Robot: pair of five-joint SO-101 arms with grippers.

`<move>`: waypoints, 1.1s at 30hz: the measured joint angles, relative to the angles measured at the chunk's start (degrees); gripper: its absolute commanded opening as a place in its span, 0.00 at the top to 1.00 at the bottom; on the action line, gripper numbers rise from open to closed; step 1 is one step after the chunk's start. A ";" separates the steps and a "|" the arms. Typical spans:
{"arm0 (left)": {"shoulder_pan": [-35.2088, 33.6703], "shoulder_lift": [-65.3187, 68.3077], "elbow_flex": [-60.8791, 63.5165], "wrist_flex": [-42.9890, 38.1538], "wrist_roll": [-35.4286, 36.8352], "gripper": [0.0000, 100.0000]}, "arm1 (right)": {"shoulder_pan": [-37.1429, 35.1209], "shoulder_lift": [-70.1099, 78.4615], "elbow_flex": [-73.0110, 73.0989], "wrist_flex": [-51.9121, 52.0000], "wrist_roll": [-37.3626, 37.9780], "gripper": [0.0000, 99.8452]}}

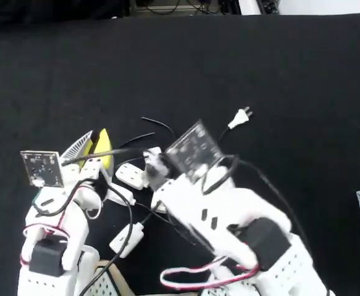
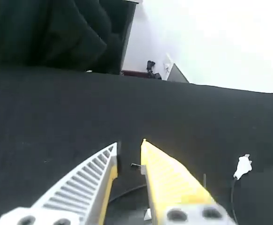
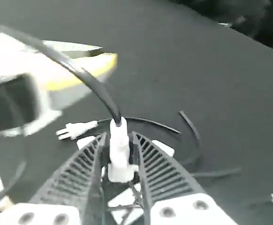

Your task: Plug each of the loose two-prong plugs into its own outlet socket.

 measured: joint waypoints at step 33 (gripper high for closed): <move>16.35 0.18 3.16 2.11 -21.98 0.91 | -7.03 5.89 10.46 -2.55 -0.09 0.99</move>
